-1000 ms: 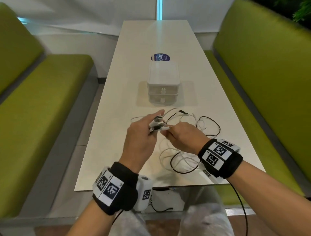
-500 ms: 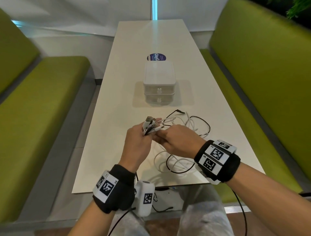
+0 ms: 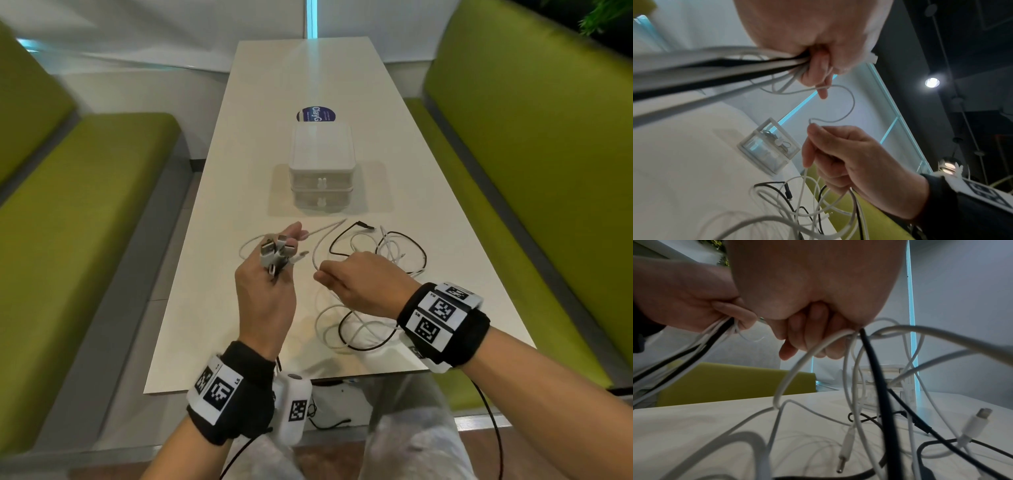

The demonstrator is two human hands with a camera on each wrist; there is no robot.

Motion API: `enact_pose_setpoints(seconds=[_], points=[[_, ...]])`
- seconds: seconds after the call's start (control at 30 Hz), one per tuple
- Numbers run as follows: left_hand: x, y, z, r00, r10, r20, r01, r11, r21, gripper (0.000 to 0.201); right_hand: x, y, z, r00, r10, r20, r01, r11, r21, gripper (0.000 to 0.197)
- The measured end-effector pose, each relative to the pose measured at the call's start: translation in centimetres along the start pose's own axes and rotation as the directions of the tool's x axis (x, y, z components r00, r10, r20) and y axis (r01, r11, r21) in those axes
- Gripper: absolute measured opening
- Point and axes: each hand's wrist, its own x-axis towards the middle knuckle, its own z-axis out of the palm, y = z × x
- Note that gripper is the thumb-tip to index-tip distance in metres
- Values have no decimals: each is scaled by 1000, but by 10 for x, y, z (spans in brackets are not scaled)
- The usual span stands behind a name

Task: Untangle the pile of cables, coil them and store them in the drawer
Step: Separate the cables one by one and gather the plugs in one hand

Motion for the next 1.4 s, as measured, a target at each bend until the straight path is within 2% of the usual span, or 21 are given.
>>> enact_pose_setpoints(seconds=[0.1, 0.2, 0.23, 0.3, 0.37, 0.43, 0.53, 0.63, 0.7, 0.8, 0.87, 1.03, 1.1, 1.2, 1.27, 1.3, 1.4], points=[[-2, 13, 1, 985, 170, -30, -170, 985, 16, 43, 0, -1, 0, 999, 27, 28, -27, 1000, 11, 35], [1, 20, -3, 974, 212, -80, -215, 976, -29, 38, 2, 2, 1, 993, 94, 77, -94, 996, -3, 38], [3, 21, -4, 978, 206, -40, -208, 978, -33, 31, 2, 2, 1, 992, 99, 80, -98, 995, -20, 39], [7, 18, -5, 976, 153, 155, -155, 988, -1, 20, 0, 2, 0, 998, 51, 35, -49, 998, -40, 39], [9, 8, -5, 937, 58, 344, -124, 977, 173, 44, -1, 0, -2, 999, -32, -34, 32, 999, -17, 37], [8, 1, -6, 915, -11, 404, -160, 908, 387, 47, -2, -3, -6, 997, -68, -42, 68, 998, -12, 35], [7, -1, -9, 923, -36, 383, -184, 834, 521, 30, -4, -3, -3, 994, -106, -38, 104, 993, -53, 41], [8, 2, -11, 924, -9, 383, -232, 783, 577, 36, -5, 0, 3, 992, -113, -61, 111, 993, -35, 41], [8, 3, -16, 916, 23, 401, -267, 781, 565, 29, -5, 1, 2, 994, -96, -43, 94, 995, -30, 37], [16, 2, -35, 950, 142, 277, -283, 765, 579, 20, -8, 11, 0, 999, -38, -18, 38, 999, -4, 36], [22, 0, -47, 965, 197, 173, -262, 748, 610, 17, -10, 22, 0, 999, -9, -50, 11, 1000, 26, 40], [22, 5, -45, 965, 235, 120, -261, 782, 566, 26, -4, 24, 0, 995, 15, -103, -12, 1000, 22, 41], [23, 7, -43, 954, 254, 158, -299, 789, 537, 32, -3, 19, -1, 995, 9, -103, -10, 1000, -6, 42], [16, 12, -32, 903, 245, 353, -392, 806, 443, 53, 0, 10, -1, 992, -18, -123, 14, 999, -36, 43], [11, 9, -23, 870, 191, 455, -414, 783, 463, 62, 0, 4, -2, 977, -80, -197, 69, 996, -60, 51], [10, 8, -19, 864, 158, 478, -415, 760, 500, 59, 0, 3, -2, 968, -108, -225, 94, 993, -73, 54], [12, 6, -18, 882, 133, 452, -400, 717, 571, 26, -4, 1, -1, 952, -156, -262, 135, 986, -94, 49]])
